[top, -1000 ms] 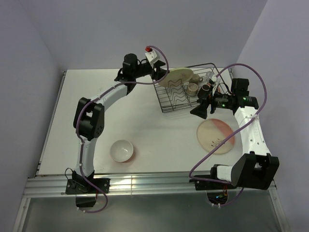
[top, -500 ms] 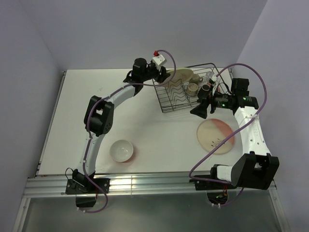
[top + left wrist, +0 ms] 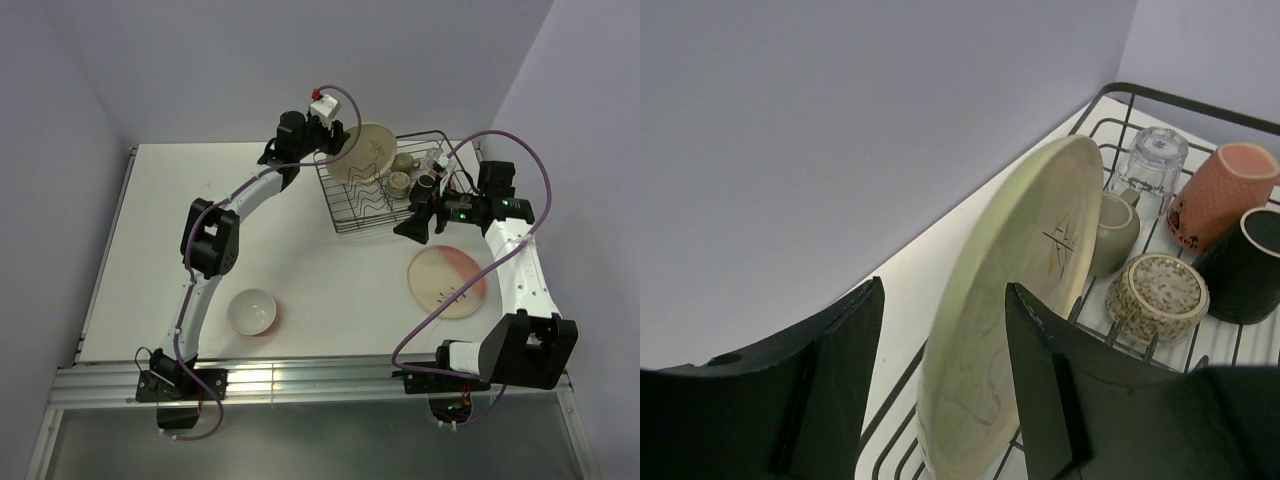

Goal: Load the mixed dishes into the dish rack

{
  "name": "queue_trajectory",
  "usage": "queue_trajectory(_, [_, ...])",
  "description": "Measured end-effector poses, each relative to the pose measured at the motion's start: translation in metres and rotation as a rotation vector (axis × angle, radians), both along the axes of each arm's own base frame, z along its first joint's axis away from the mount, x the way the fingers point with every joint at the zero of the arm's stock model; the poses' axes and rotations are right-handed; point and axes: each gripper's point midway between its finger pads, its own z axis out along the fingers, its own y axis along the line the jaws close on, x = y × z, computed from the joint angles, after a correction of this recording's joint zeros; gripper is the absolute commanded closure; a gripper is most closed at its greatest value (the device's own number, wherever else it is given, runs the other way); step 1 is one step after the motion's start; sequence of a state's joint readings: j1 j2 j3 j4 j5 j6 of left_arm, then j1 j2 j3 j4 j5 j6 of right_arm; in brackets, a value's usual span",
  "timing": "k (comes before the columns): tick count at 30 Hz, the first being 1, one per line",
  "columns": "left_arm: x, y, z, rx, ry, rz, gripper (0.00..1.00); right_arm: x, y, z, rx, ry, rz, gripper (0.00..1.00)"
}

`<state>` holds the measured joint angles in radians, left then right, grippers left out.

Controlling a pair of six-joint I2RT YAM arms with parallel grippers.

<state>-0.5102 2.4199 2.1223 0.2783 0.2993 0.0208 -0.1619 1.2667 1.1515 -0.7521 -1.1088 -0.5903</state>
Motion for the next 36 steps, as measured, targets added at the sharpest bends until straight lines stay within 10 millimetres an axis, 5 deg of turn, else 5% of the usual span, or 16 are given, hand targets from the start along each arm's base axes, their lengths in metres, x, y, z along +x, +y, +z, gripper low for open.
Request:
queue_trajectory(11, [0.0,0.001,-0.002,-0.059,0.027,0.004,0.4,0.005,-0.005,-0.004,-0.029,0.005,-0.026,0.0])
queue_trajectory(13, [-0.002,0.001,-0.008,-0.057,0.033,-0.007,0.33,0.009,-0.008,-0.005,-0.046,0.007,-0.042,0.0])
queue_trajectory(19, [-0.02,0.005,-0.017,-0.041,0.06,-0.032,0.27,0.024,-0.033,-0.012,-0.131,0.009,-0.15,0.0])
queue_trajectory(24, [-0.047,0.015,0.024,-0.066,0.012,-0.063,0.21,0.044,-0.082,-0.03,-0.218,0.043,-0.272,0.0])
queue_trajectory(27, [-0.071,0.027,0.061,-0.089,-0.035,-0.072,0.01,0.051,-0.114,-0.057,-0.298,0.101,-0.314,0.0])
queue_trajectory(29, [-0.088,0.039,0.086,-0.115,-0.052,-0.07,0.01,0.048,-0.132,-0.081,-0.357,0.159,-0.322,0.01])
queue_trajectory(32, [-0.122,0.066,0.111,-0.178,-0.007,-0.063,0.01,0.039,-0.153,-0.11,-0.452,0.224,-0.308,0.03])
queue_trajectory(36, [-0.156,0.122,0.121,-0.266,0.098,-0.016,0.01,0.029,-0.17,-0.131,-0.577,0.243,-0.245,0.06])
